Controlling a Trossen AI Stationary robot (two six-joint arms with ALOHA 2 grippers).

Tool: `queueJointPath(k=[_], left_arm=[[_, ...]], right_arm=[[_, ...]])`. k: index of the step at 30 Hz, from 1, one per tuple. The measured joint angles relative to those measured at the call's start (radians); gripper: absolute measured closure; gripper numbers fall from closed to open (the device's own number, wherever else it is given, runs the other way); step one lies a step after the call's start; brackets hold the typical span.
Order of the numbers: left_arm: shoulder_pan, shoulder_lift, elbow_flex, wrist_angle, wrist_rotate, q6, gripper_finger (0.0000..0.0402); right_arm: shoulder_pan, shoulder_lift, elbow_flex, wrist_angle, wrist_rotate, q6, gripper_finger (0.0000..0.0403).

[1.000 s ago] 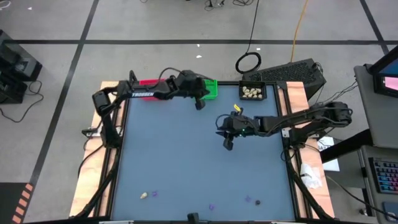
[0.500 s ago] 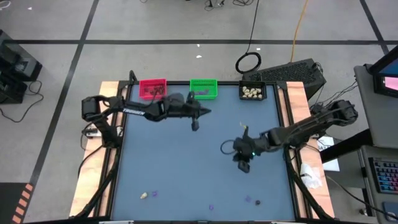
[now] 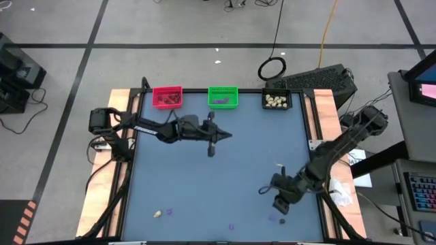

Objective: Sort Halloween decoration
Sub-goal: Put the purple spider toy into the green bin

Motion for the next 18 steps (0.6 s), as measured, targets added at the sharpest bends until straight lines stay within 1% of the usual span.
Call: queueJointPath(k=[2,4,9,18], left_arm=[[-0.007,0.000,0.000,0.008,0.000,0.000,0.0402],[-0.010,0.000,0.000,0.008,0.000,0.000,0.0402],[-0.011,0.000,0.000,0.007,0.000,0.001,0.0402],[-0.011,0.000,0.000,-0.002,0.000,0.004,0.0402]], right_arm=[[0.031,0.026,0.002,0.017,0.001,0.057,0.0243],[0.052,0.071,0.027,0.009,0.001,0.079,0.0239],[0.075,0.213,0.146,-0.041,0.000,0.030,0.0238],[0.103,0.457,0.432,-0.338,0.001,-0.130,0.0238]])
